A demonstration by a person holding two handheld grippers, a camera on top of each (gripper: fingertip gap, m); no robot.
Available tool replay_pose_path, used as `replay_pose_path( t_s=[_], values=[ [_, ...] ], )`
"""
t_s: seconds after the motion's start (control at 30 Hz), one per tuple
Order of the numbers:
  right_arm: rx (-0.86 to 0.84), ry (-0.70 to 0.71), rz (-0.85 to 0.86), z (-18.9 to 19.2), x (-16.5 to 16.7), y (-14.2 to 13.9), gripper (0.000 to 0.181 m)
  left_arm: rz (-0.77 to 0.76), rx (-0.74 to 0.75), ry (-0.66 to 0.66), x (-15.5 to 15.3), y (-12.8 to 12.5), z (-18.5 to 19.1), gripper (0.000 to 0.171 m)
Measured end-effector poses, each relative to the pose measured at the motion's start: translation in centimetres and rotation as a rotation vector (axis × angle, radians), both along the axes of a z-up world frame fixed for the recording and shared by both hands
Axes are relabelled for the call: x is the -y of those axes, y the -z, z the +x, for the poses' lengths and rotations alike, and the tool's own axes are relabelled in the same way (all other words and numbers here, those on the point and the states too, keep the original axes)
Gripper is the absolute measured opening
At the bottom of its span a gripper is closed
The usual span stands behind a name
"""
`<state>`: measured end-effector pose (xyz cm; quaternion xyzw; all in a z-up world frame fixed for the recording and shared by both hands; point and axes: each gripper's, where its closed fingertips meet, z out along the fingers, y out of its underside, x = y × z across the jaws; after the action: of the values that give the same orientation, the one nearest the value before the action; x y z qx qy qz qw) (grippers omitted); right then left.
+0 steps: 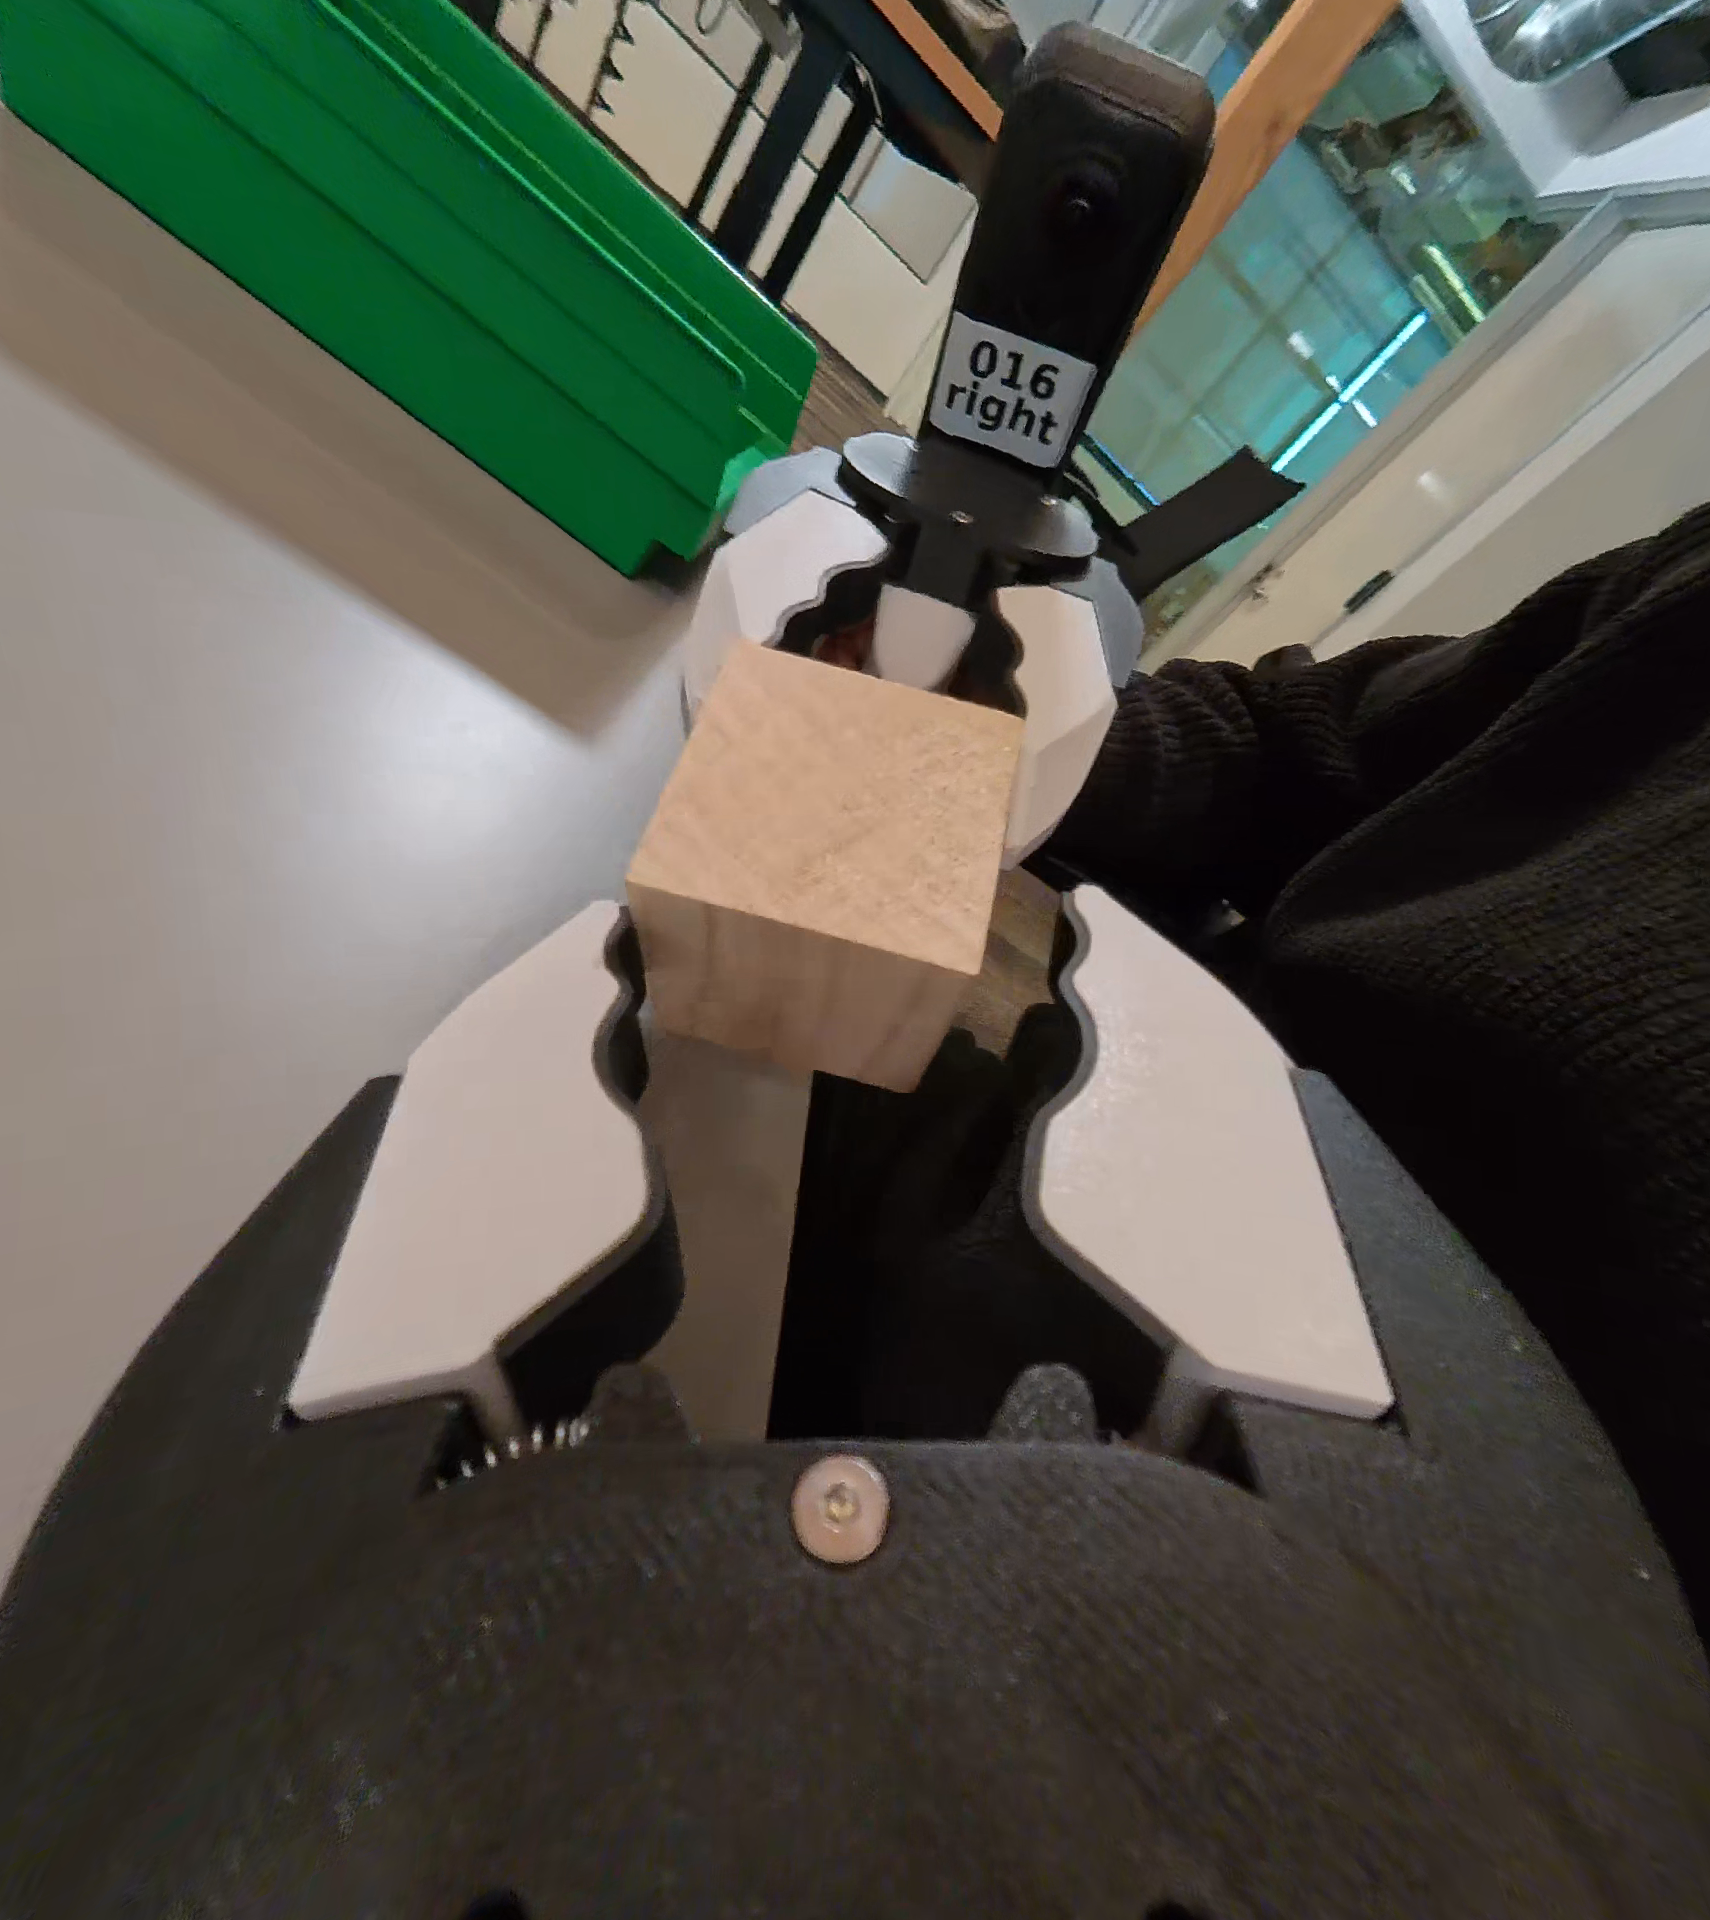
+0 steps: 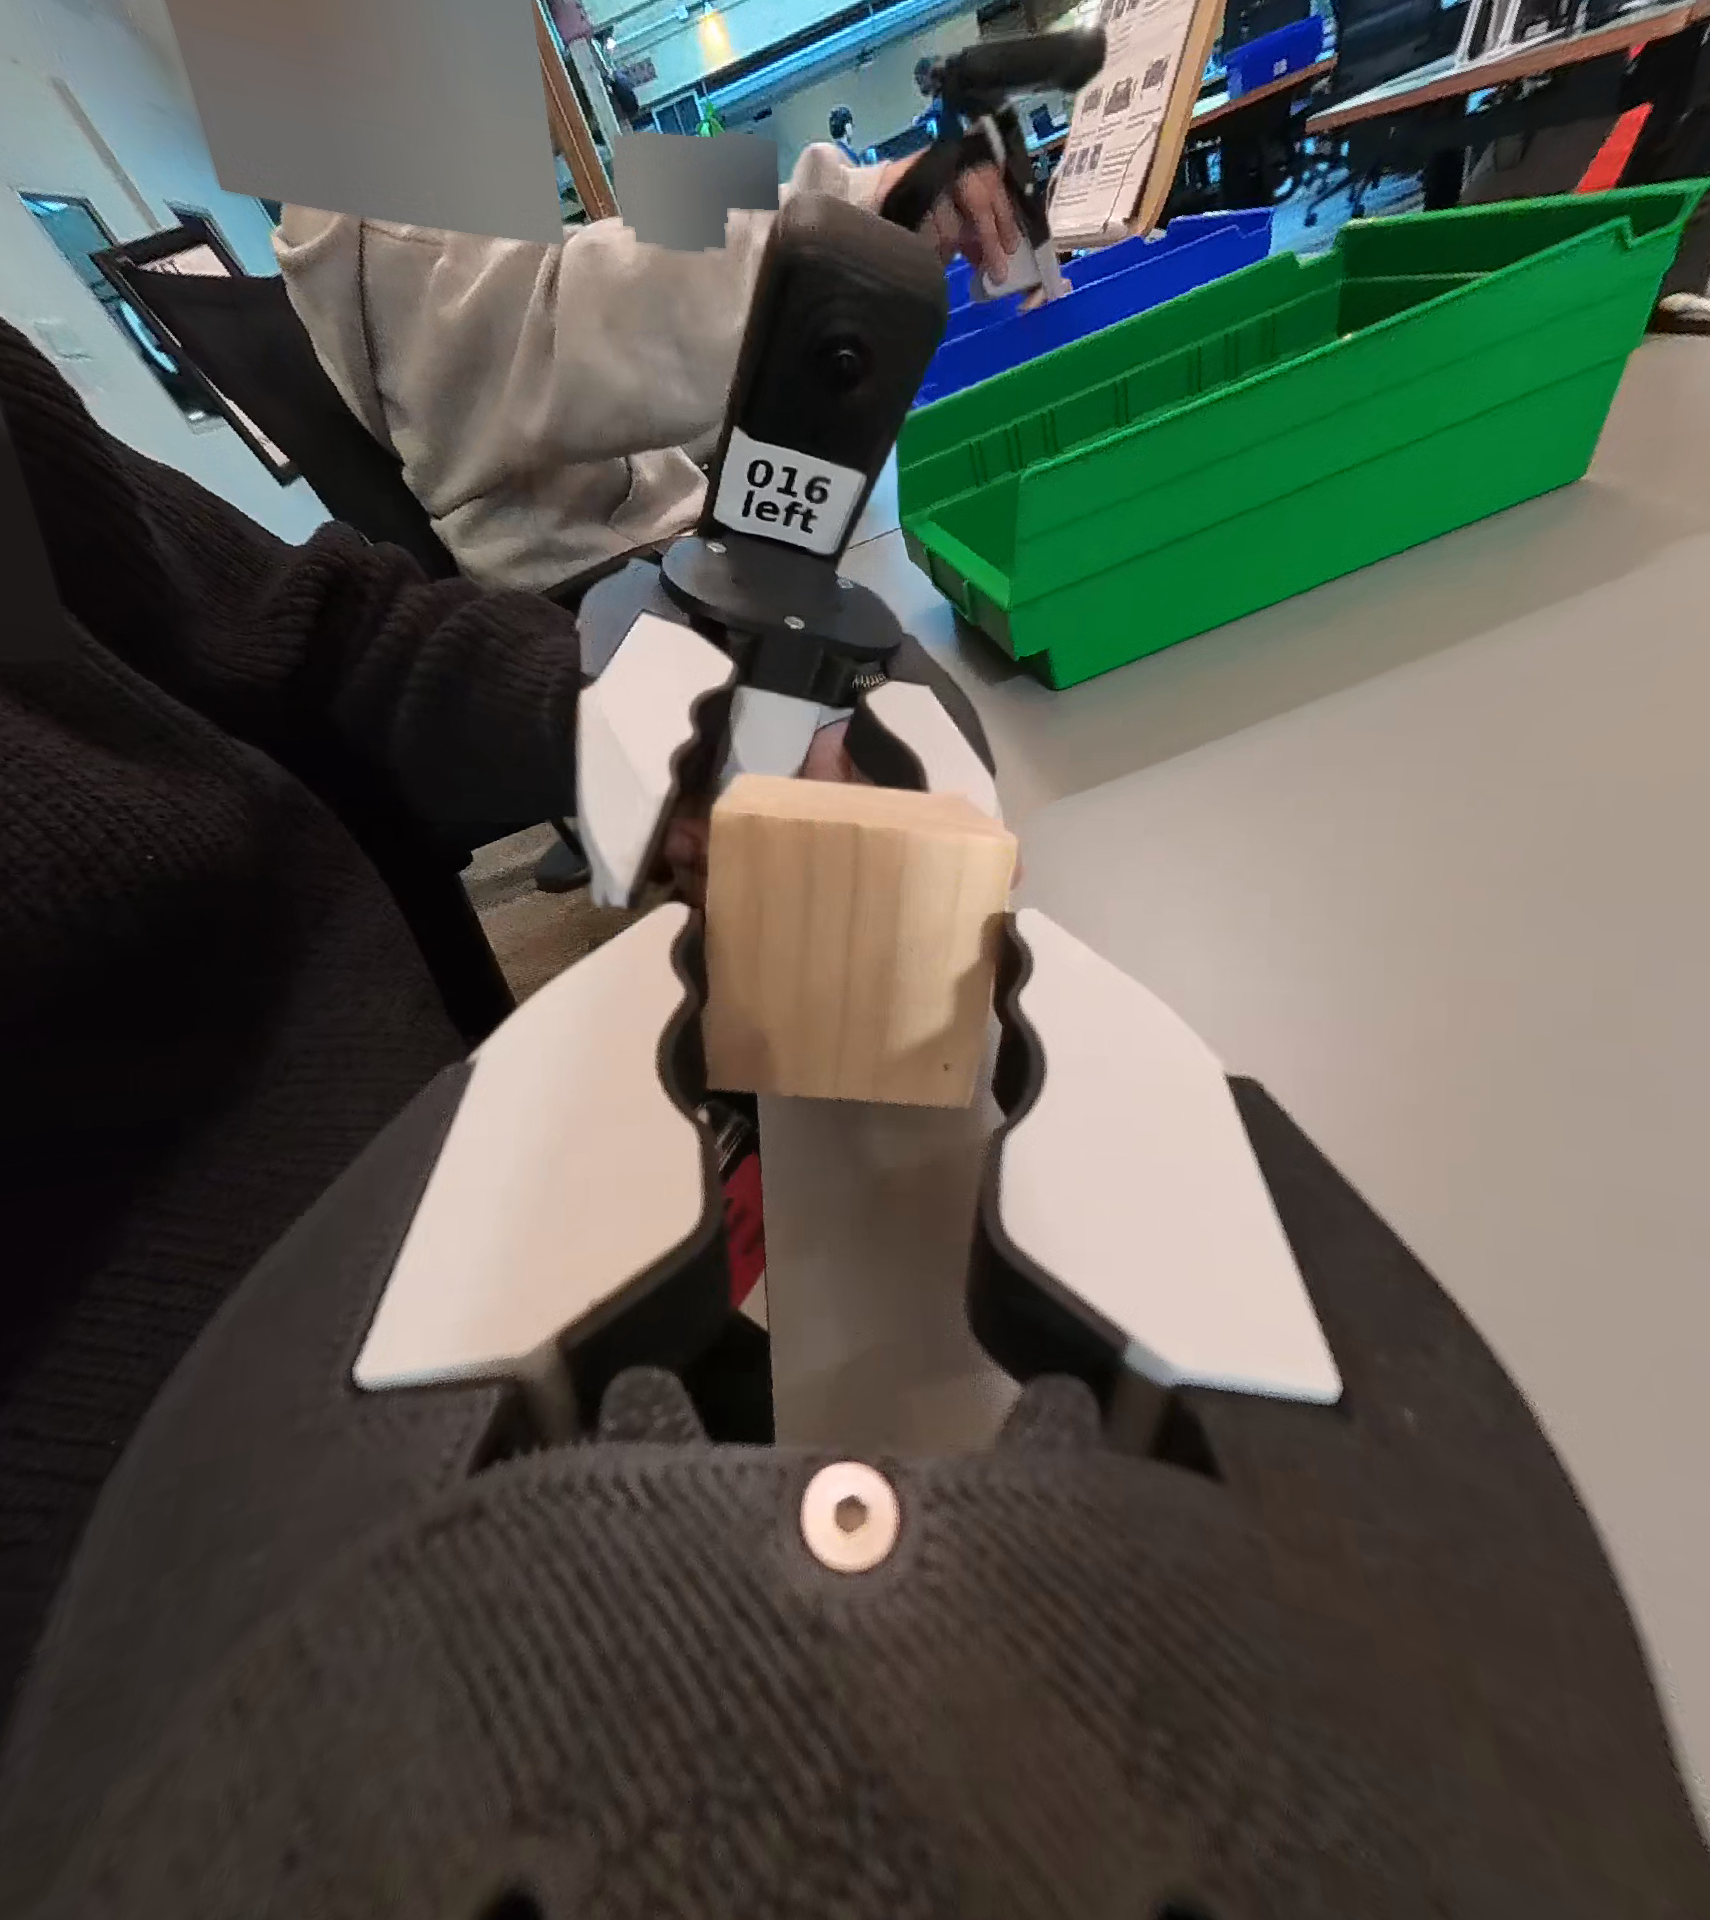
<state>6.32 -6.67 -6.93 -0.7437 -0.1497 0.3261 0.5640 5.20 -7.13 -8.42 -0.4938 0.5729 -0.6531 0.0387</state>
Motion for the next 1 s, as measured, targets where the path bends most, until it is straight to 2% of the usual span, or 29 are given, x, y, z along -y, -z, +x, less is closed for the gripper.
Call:
replay_pose_path(
  t_s=[0.7,0.83,1.0],
  values=[
    [-0.076,-0.002,-0.026,1.0,0.0,-0.3,0.054,0.019,-0.048,0.019,0.7,1.5,0.3,0.072],
    [-0.090,-0.005,-0.029,1.0,0.1,-0.4,0.054,0.049,-0.035,-0.014,0.3,1.6,0.6,0.061],
    [-0.080,-0.005,-0.041,1.0,0.0,0.0,0.054,0.060,-0.011,-0.029,-0.2,1.4,0.6,0.059]
  ],
)
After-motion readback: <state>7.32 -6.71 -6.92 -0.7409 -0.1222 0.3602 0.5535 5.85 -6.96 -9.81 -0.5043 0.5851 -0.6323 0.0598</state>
